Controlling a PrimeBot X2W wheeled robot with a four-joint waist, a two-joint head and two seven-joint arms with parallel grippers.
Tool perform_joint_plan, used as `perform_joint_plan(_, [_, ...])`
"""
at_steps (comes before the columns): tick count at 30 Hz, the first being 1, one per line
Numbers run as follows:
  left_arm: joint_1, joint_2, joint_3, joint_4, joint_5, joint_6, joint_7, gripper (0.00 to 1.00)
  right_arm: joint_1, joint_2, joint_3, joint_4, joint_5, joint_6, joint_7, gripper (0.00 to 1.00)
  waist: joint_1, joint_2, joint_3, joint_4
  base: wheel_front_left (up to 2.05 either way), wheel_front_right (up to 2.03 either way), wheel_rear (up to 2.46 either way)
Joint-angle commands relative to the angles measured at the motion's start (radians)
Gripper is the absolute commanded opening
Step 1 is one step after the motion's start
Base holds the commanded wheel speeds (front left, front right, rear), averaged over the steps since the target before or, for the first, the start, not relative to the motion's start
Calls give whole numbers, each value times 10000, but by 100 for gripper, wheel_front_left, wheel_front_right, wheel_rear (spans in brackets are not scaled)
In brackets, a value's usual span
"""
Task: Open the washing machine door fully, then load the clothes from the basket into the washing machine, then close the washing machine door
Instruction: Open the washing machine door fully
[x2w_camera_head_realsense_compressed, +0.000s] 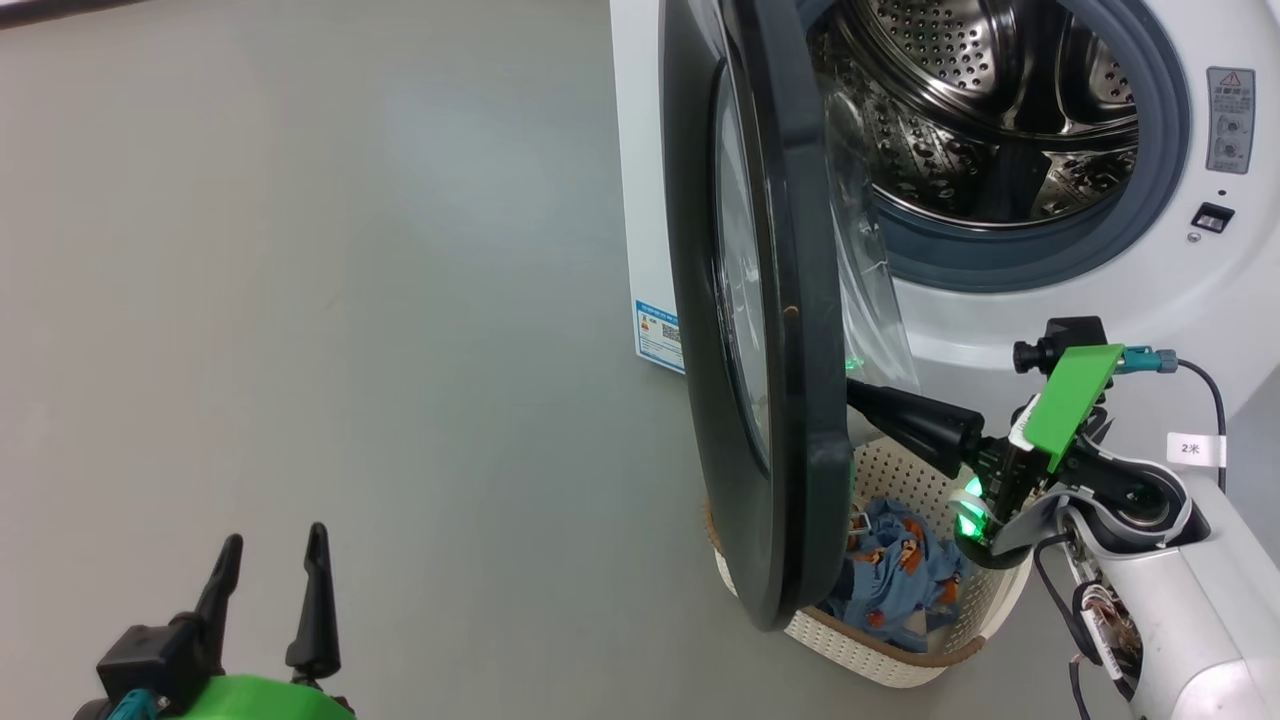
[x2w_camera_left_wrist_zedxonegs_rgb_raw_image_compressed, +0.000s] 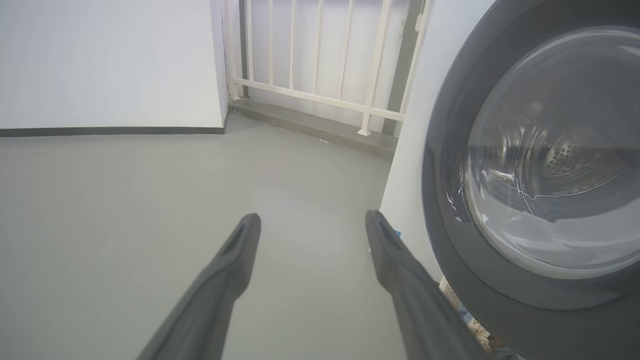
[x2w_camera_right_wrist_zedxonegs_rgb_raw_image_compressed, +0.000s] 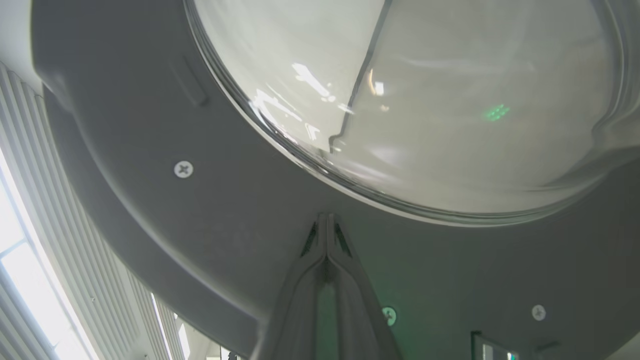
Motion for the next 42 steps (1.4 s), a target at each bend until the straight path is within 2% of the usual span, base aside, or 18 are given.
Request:
perform_joint_plan(1, [-210,265,336,-334,-86,59,-47,100,-415,166,75,-300,-106,60,40,0,-1,0,-4,-6,0,0,0])
perform_joint_plan(9, [-297,300,140,-250,-90,21,31,100,-225,95,-217,-575,-288,60,-203,0,-1,0,-98,-73,0,0,0])
perform_joint_plan(10, [-318,307,106,-226,-89,8,48,100,-174,70,-261,-637,-321,60,-252,6,-1,0,-123,-90,0,0,0])
perform_joint_plan(11, [-340,313,68,-202,-87,-7,67,100,-109,40,-307,-722,-371,60,-323,31,-1,0,-154,-110,0,0,0])
perform_joint_plan(12, [-357,321,32,-176,-86,-21,87,100,-29,11,-351,-825,-425,60,-401,45,-1,0,-203,-141,0,0,0])
perform_joint_plan(14, [-391,340,-49,-128,-85,-57,143,100,175,-46,-454,-1091,-498,60,-535,90,-1,0,-275,-211,0,0,0])
perform_joint_plan(15, [-396,358,-59,-107,-106,-73,160,100,257,-81,-475,-1249,-579,60,-612,100,-1,0,-289,-312,0,0,0])
perform_joint_plan(21, [-458,367,-97,-51,-210,-87,114,100,664,-349,-294,-2365,-1521,60,-1331,100,-1,0,-305,-1024,0,0,0])
perform_joint_plan(30, [-425,357,-149,-135,-302,-74,25,100,1105,-655,-76,-3914,-3020,60,-3458,100,-1,0,-281,-2101,0,0,0])
perform_joint_plan(42, [-594,478,-304,-292,-427,-138,137,100,1937,-2144,1310,-4742,-5262,60,-6875,100,-1,0,-253,-3354,0,0,0])
